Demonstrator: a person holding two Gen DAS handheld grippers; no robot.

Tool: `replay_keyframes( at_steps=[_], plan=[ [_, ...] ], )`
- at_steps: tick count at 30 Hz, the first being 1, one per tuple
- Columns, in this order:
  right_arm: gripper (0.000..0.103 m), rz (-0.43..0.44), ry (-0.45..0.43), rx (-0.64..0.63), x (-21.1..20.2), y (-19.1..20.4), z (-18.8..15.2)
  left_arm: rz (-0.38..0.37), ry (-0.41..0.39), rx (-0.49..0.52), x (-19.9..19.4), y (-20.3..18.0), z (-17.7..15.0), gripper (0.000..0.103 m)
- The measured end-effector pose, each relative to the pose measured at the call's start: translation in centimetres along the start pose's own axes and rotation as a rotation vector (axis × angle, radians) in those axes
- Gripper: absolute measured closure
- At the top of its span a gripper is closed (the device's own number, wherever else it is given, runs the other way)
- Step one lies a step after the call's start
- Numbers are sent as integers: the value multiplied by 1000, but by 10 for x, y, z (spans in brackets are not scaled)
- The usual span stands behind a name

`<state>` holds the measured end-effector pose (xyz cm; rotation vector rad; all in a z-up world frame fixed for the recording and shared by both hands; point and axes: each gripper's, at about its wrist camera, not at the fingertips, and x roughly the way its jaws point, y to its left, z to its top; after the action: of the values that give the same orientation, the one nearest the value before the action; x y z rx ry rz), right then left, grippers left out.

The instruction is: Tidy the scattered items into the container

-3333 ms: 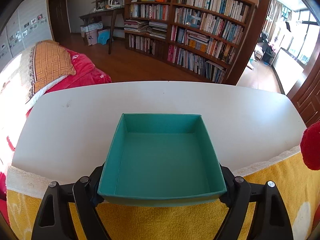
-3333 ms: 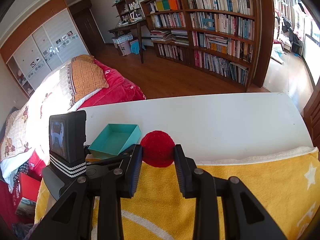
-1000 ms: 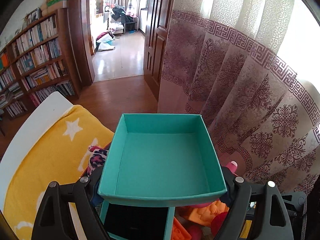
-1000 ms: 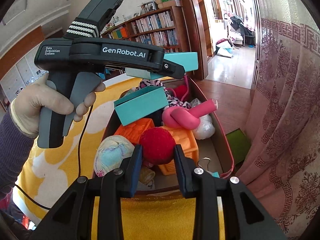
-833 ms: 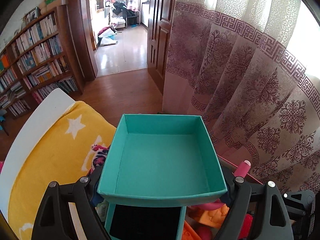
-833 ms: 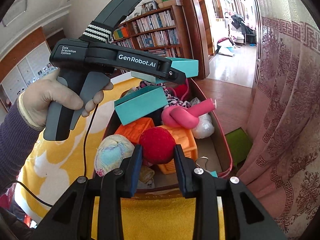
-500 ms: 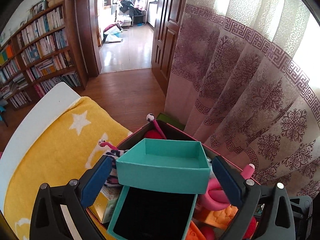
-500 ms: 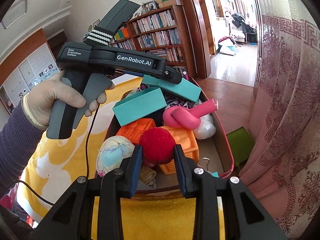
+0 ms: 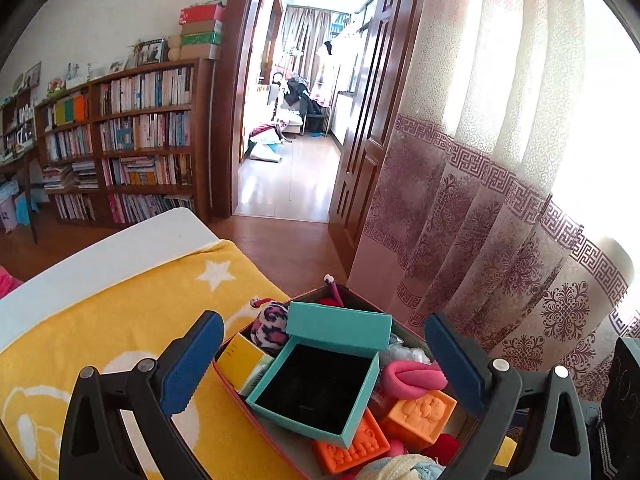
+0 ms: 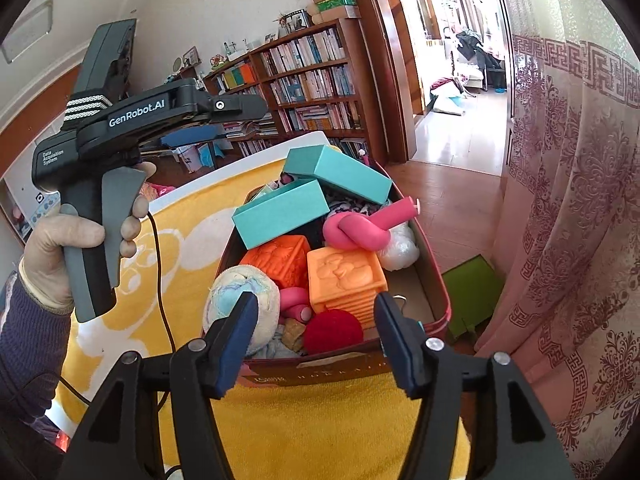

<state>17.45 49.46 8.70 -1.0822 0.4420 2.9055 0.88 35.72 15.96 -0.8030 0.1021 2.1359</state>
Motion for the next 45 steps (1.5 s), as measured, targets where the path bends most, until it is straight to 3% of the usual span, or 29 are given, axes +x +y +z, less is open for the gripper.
replay_keyframes(
  at_steps=[4,8,13,16,23,34,39,45],
  plan=[
    [23,-4,-23,6,-7,-2,1,5,-27,-54,-26,4,-21,1],
    [19,-17,-18,17,-13,-2,-1,120,-13,-19,-36,-5,-46,1],
    [19,-9,29,39,-16,-2,-12,173,-7,-53,-52,-6,-74,1],
    [19,-1,33,36,-21,-2,-19,255,-13,-91,-60,-5,-84,1],
    [18,19,31,8,-32,3,-31,398,-3,-43,-73,-28,-98,1],
    [18,36,1,-105,-44,14,-32,405,17,-75,-78,-58,-119,1],
    [18,20,26,-207,-43,18,-16,351,52,-138,-77,-67,-128,1],
    [18,-27,79,-286,-42,18,15,356,22,-191,-89,-73,-122,1]
  ],
)
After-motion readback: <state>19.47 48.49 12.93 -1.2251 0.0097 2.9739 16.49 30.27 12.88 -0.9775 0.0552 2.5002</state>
